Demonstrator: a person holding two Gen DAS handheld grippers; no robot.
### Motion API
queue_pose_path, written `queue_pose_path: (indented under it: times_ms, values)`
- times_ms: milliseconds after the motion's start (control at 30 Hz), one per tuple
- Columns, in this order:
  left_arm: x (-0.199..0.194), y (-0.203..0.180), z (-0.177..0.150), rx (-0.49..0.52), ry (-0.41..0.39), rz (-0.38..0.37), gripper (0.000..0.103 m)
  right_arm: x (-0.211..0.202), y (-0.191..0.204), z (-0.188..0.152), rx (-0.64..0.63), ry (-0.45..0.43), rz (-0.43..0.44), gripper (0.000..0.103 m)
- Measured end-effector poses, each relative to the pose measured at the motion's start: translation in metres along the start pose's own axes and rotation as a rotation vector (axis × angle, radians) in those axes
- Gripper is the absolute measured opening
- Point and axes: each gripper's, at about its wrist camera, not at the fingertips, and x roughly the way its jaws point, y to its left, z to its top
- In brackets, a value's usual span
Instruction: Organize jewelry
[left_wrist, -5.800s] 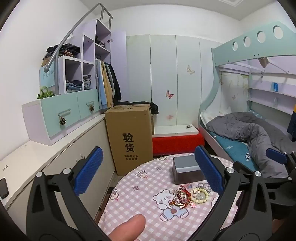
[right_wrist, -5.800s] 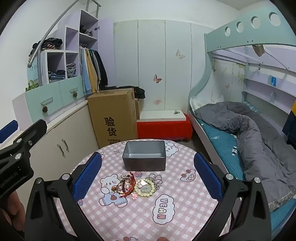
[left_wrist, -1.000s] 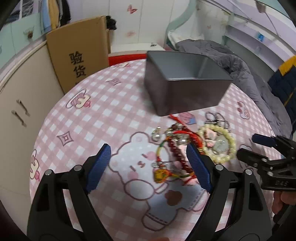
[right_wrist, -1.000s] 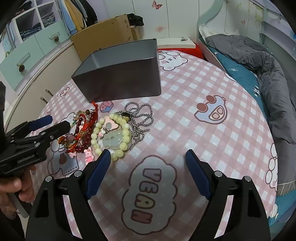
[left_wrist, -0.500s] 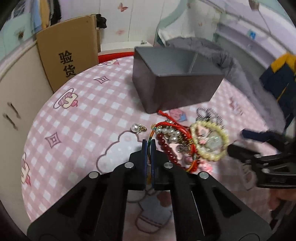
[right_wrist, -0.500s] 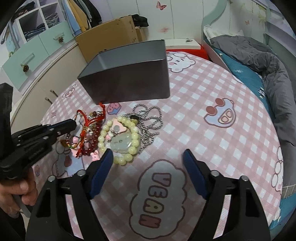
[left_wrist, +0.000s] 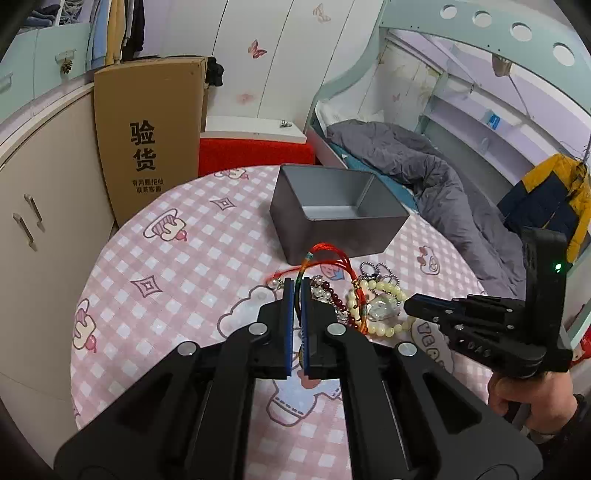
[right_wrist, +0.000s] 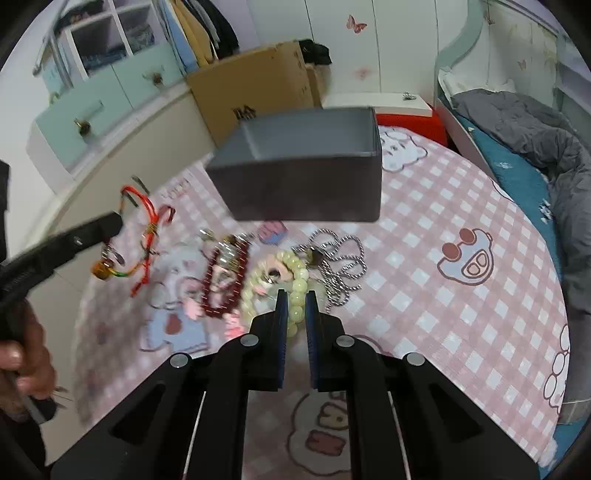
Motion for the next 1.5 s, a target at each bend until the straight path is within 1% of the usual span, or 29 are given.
queue_pose_path:
  times_ms: [100, 200, 367, 500, 600, 733, 833, 933, 967, 1033, 1100, 1133, 1167, 1200, 1233, 1267, 1300, 1333, 1367, 1400, 1433, 1500]
  values:
    - [-0.007, 0.0, 0.002, -0.001, -0.014, -0.005, 0.003, -0.018, 0.002, 0.006, -0.007, -0.044, 0.051, 0.008]
    - [-0.014, 0.0, 0.005, 0.004, -0.03, -0.011, 0.003, -0.035, 0.008, 0.015, -0.029, -0.081, 0.08, 0.008]
    - [-0.027, -0.006, 0.013, 0.022, -0.065, -0.019, 0.003, -0.058, 0.012, 0.029, -0.055, -0.123, 0.102, 0.008]
    - [-0.035, -0.011, 0.024, 0.042, -0.092, -0.03, 0.003, -0.074, 0.014, 0.042, -0.079, -0.158, 0.103, 0.008]
    - [-0.037, -0.018, 0.038, 0.065, -0.114, -0.032, 0.003, -0.082, 0.016, 0.056, -0.104, -0.18, 0.099, 0.008]
    - [-0.033, -0.025, 0.065, 0.098, -0.14, -0.038, 0.003, -0.094, 0.019, 0.086, -0.145, -0.23, 0.099, 0.008]
    - [-0.023, -0.033, 0.088, 0.118, -0.145, -0.055, 0.003, -0.097, 0.013, 0.109, -0.144, -0.257, 0.099, 0.008]
    - [-0.004, -0.04, 0.109, 0.132, -0.117, -0.07, 0.003, -0.089, 0.008, 0.13, -0.134, -0.259, 0.104, 0.008]
    - [0.006, -0.042, 0.115, 0.136, -0.101, -0.062, 0.003, -0.084, 0.007, 0.135, -0.128, -0.254, 0.106, 0.008]
    - [0.024, -0.043, 0.122, 0.14, -0.06, -0.074, 0.003, -0.068, 0.002, 0.145, -0.113, -0.227, 0.107, 0.008]
    - [0.045, -0.042, 0.128, 0.129, -0.017, -0.053, 0.004, -0.05, -0.003, 0.152, -0.097, -0.196, 0.105, 0.008]
    - [0.055, -0.041, 0.13, 0.133, 0.012, -0.037, 0.004, -0.036, -0.008, 0.155, -0.077, -0.167, 0.107, 0.008]
    - [0.066, -0.039, 0.131, 0.129, 0.037, -0.02, 0.006, -0.028, -0.013, 0.156, -0.057, -0.149, 0.102, 0.01]
    - [0.074, -0.037, 0.132, 0.122, 0.048, -0.004, 0.019, -0.02, -0.018, 0.158, -0.034, -0.135, 0.094, 0.012]
    - [0.08, -0.035, 0.133, 0.115, 0.058, 0.01, 0.035, -0.013, -0.025, 0.158, -0.006, -0.119, 0.088, 0.021]
    - [0.083, -0.03, 0.133, 0.095, 0.057, 0.032, 0.078, -0.01, -0.03, 0.157, 0.02, -0.112, 0.086, 0.037]
    - [0.079, -0.026, 0.133, 0.077, 0.025, 0.049, 0.092, -0.01, -0.034, 0.156, 0.039, -0.116, 0.077, 0.049]
    - [0.075, -0.024, 0.133, 0.068, -0.008, 0.057, 0.092, -0.014, -0.036, 0.153, 0.051, -0.134, 0.065, 0.07]
    - [0.068, -0.023, 0.132, 0.065, -0.03, 0.07, 0.092, -0.018, -0.037, 0.152, 0.056, -0.147, 0.061, 0.079]
    - [0.062, -0.021, 0.131, 0.064, -0.044, 0.086, 0.092, -0.023, -0.039, 0.148, 0.067, -0.163, 0.056, 0.084]
    - [0.057, -0.02, 0.13, 0.062, -0.058, 0.102, 0.092, -0.028, -0.041, 0.146, 0.082, -0.175, 0.05, 0.095]
    - [0.043, -0.016, 0.129, 0.055, -0.095, 0.151, 0.092, -0.035, -0.044, 0.143, 0.108, -0.199, 0.042, 0.096]
